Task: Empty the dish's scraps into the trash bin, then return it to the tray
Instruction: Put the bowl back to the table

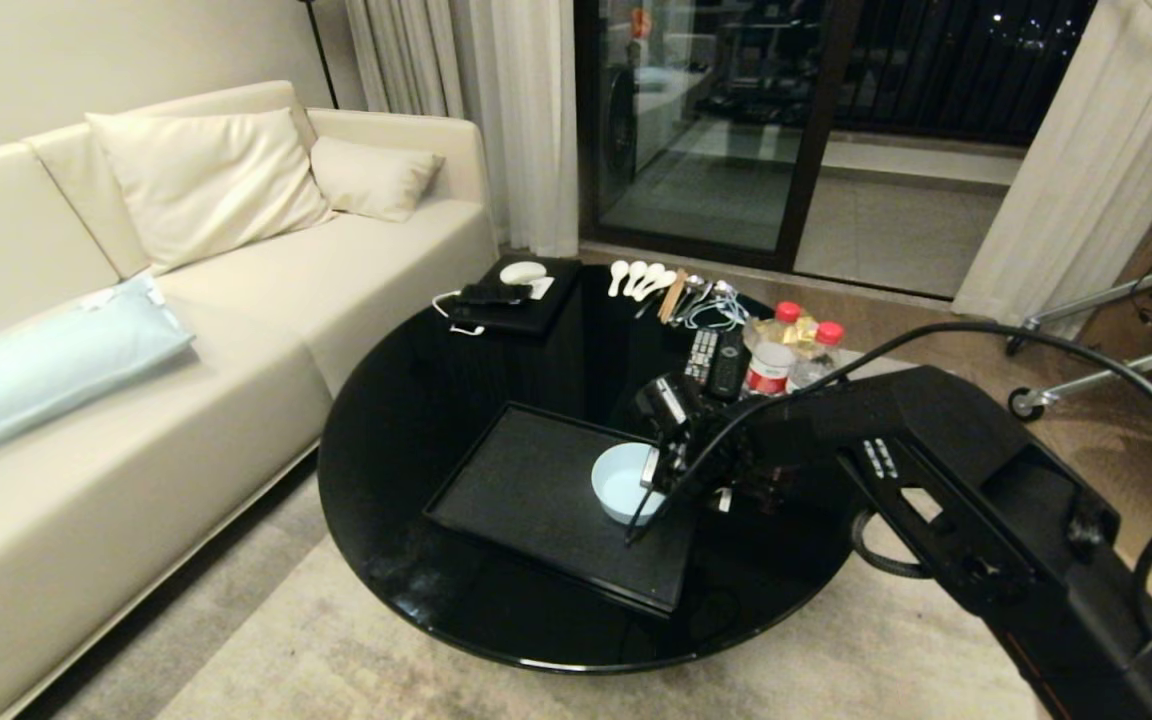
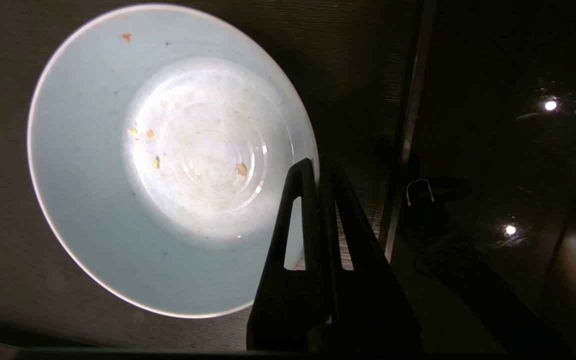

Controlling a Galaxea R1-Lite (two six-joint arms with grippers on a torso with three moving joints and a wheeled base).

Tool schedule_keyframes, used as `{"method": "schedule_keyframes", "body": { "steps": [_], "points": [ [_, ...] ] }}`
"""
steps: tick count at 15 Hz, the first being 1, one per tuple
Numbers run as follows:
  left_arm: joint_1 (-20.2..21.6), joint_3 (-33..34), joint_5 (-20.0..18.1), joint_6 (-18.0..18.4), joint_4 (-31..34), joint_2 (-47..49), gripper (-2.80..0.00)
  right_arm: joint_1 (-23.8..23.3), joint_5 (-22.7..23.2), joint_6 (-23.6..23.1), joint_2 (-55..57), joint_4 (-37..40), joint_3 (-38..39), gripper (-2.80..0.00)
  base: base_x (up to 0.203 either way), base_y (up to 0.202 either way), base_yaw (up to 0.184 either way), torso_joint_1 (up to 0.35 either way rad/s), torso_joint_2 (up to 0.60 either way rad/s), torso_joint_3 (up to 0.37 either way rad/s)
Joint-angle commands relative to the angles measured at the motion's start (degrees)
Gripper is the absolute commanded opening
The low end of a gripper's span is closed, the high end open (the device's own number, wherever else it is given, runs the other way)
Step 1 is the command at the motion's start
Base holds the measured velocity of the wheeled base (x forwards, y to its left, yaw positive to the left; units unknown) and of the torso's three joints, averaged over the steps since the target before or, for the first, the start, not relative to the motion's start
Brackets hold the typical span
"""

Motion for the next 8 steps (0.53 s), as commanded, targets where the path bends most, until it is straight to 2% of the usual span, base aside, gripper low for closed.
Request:
{"method": "schedule_keyframes", "body": {
  "steps": [1,2,8],
  "points": [
    [0.00,0.00,0.01,-0.03,-0.02,-0.02,-2.80,-0.19,-0.17,0.24,-0.25,0.26,1.04,-2.80,0.000,0.000,0.000,0.000,0.00,0.000],
    [0.00,0.00,0.01,-0.03,-0.02,-0.02,-2.80,-0.33,-0.17,0.30,-0.43,0.21,1.04,0.00,0.000,0.000,0.000,0.000,0.00,0.000],
    [0.00,0.00,0.01,-0.03,-0.02,-0.02,-2.80,-0.35,-1.13,0.16,-3.66,-0.24,0.78,0.00,0.000,0.000,0.000,0.000,0.00,0.000]
  ]
}}
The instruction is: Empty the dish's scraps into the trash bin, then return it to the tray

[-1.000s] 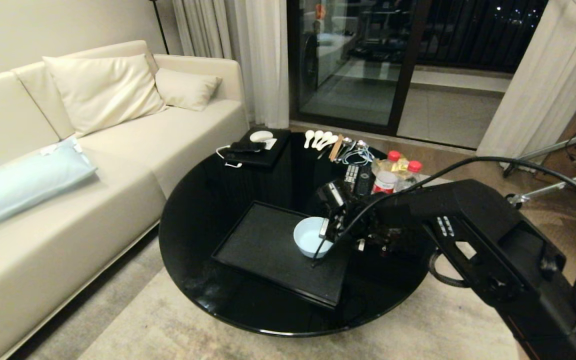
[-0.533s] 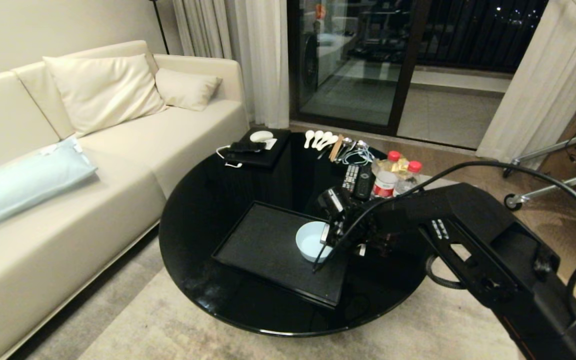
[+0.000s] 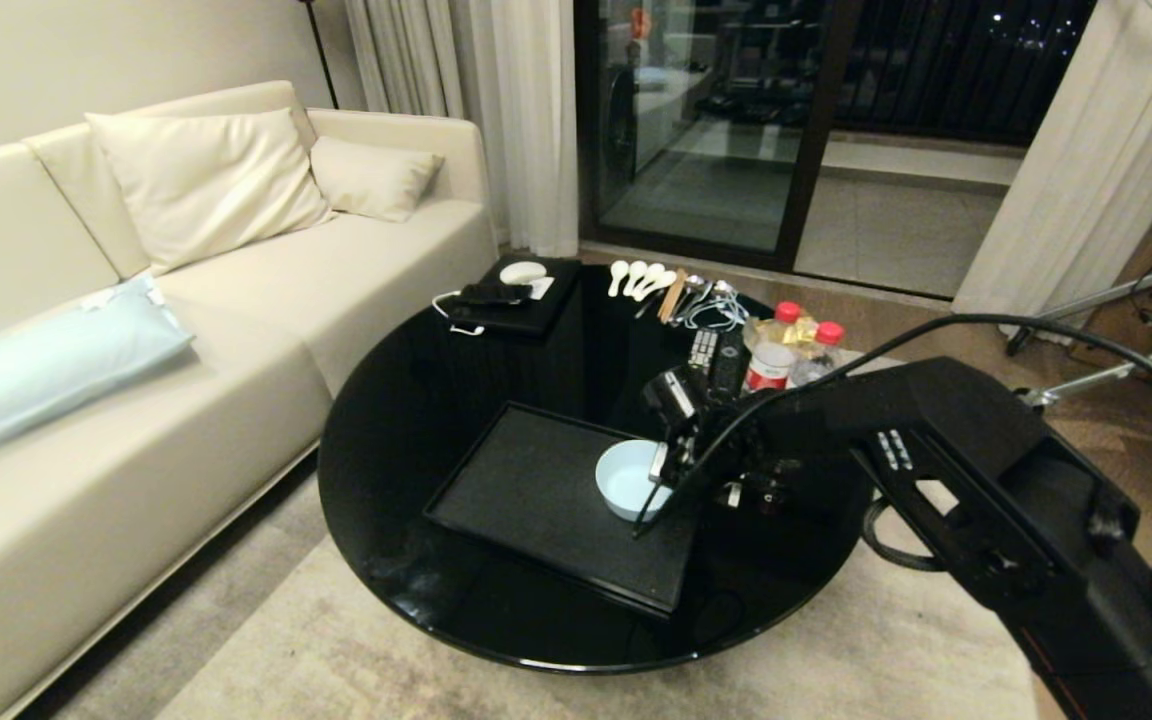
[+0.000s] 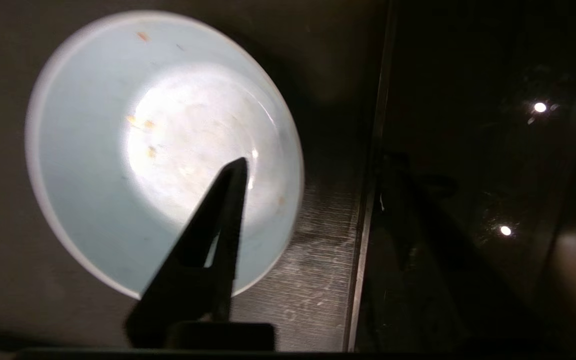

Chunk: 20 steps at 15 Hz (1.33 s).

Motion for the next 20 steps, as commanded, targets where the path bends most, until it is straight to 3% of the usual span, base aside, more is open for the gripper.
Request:
{"method": "schedule_keyframes", "body": {
  "steps": [1,7,11,15,16,20],
  "points": [
    [0.00,0.00,0.00,-0.03,-0.02,-0.02,-2.80,0.20,-0.10,0.07,-3.14,-0.11,-0.37,0.00,0.000,0.000,0.000,0.000,0.00,0.000],
    [0.00,0.00,0.00,-0.03,-0.02,-0.02,-2.80,1.82,-0.33,-1.75,-15.11,1.03,2.64,0.00,0.000,0.000,0.000,0.000,0.00,0.000],
    [0.00,0.00,0.00,-0.03,-0.02,-0.02,-2.80,3.83,-6.58,-7.20,-23.69,0.41,12.86,0.00,0.000,0.000,0.000,0.000,0.00,0.000],
    [0.00,0.00,0.00,-0.03,-0.02,-0.02,-2.80,5.75,-8.35,-11.01,-33.18,-1.64,23.37,0.00,0.000,0.000,0.000,0.000,0.00,0.000],
    [0.00,0.00,0.00,-0.03,-0.02,-0.02,-2.80,5.93,-8.94,-12.28,-35.42,-2.77,26.88,-2.80,0.000,0.000,0.000,0.000,0.00,0.000],
    [0.00,0.00,0.00,-0.03,-0.02,-0.02,-2.80,5.96,-9.61,-18.16,-46.34,-6.89,40.55,-2.80,0.000,0.000,0.000,0.000,0.00,0.000]
  ]
}}
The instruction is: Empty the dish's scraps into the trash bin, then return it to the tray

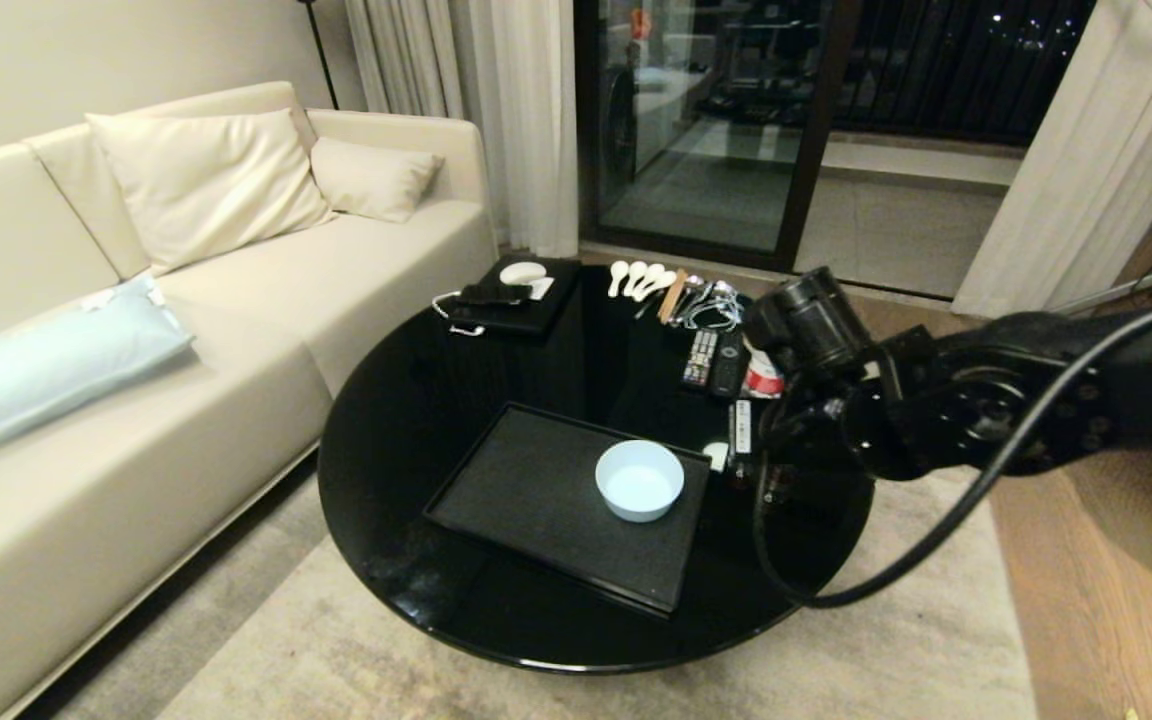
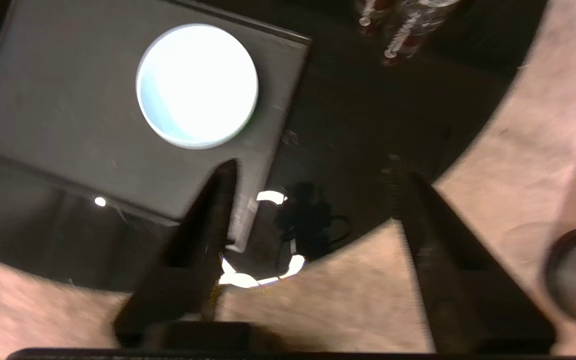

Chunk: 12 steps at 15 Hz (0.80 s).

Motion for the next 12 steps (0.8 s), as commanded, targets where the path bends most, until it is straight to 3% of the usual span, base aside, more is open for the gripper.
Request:
{"method": "schedule_keyframes", "body": {
  "steps": [1,6,12],
  "points": [
    [0.00,0.00,0.06,-0.03,-0.02,-0.02,-2.80,0.01,-0.21,-2.43,-9.44,-2.18,9.02,-2.80,0.000,0.000,0.000,0.000,0.00,0.000],
    [0.00,0.00,0.06,-0.03,-0.02,-0.02,-2.80,-3.05,-0.25,-8.33,-22.21,-10.87,25.77,-2.80,0.000,0.000,0.000,0.000,0.00,0.000],
    [0.00,0.00,0.06,-0.03,-0.02,-0.02,-2.80,-20.65,0.32,-15.49,-31.77,-26.27,43.86,-2.80,0.000,0.000,0.000,0.000,0.00,0.000]
  ]
}}
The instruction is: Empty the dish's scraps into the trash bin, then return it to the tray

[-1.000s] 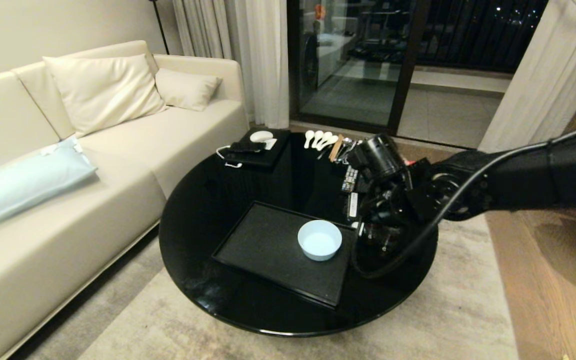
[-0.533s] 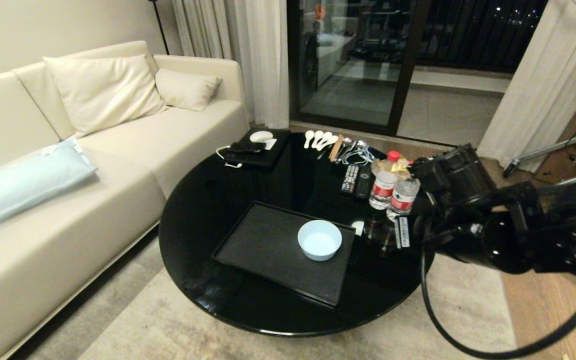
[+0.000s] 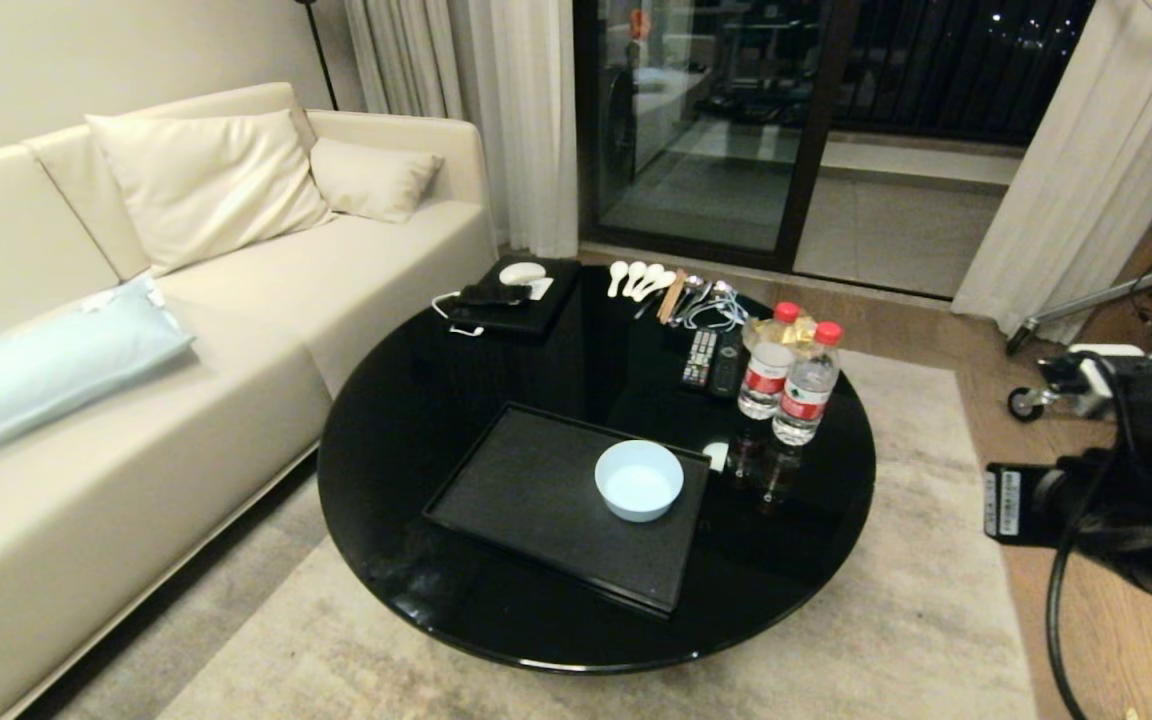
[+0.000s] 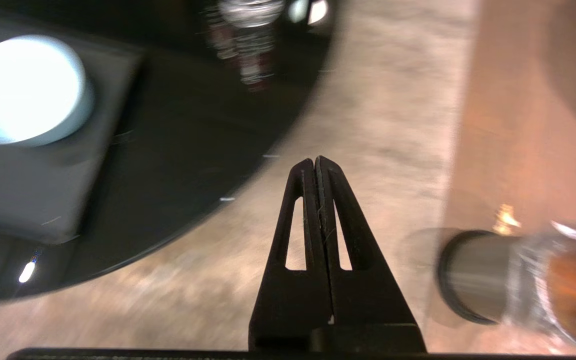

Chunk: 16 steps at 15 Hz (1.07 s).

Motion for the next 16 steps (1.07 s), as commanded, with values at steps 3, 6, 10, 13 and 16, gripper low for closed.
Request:
{"method": "schedule_keyframes", "body": {
  "steps": [3,6,10,13,16],
  "points": [
    [0.00,0.00,0.04,0.00,-0.02,-0.02,-2.80,-7.72,-0.09,-0.95,-7.79,-8.57,12.94,-2.80,0.000,0.000,0.000,0.000,0.00,0.000],
    [0.00,0.00,0.04,0.00,-0.02,-0.02,-2.80,-8.47,-0.05,-0.88,-12.29,-10.75,17.67,-2.80,0.000,0.000,0.000,0.000,0.00,0.000],
    [0.00,0.00,0.04,0.00,-0.02,-0.02,-2.80,-8.34,3.95,-1.28,-24.22,-10.14,23.81,-2.80,0.000,0.000,0.000,0.000,0.00,0.000],
    [0.00,0.00,0.04,0.00,-0.02,-0.02,-2.80,-8.32,7.02,-6.05,-34.44,-9.79,30.88,-2.80,0.000,0.000,0.000,0.000,0.00,0.000],
    [0.00,0.00,0.04,0.00,-0.02,-0.02,-2.80,-8.33,10.95,-8.49,-48.67,-2.52,32.84,-2.80,0.000,0.000,0.000,0.000,0.00,0.000]
  ]
}}
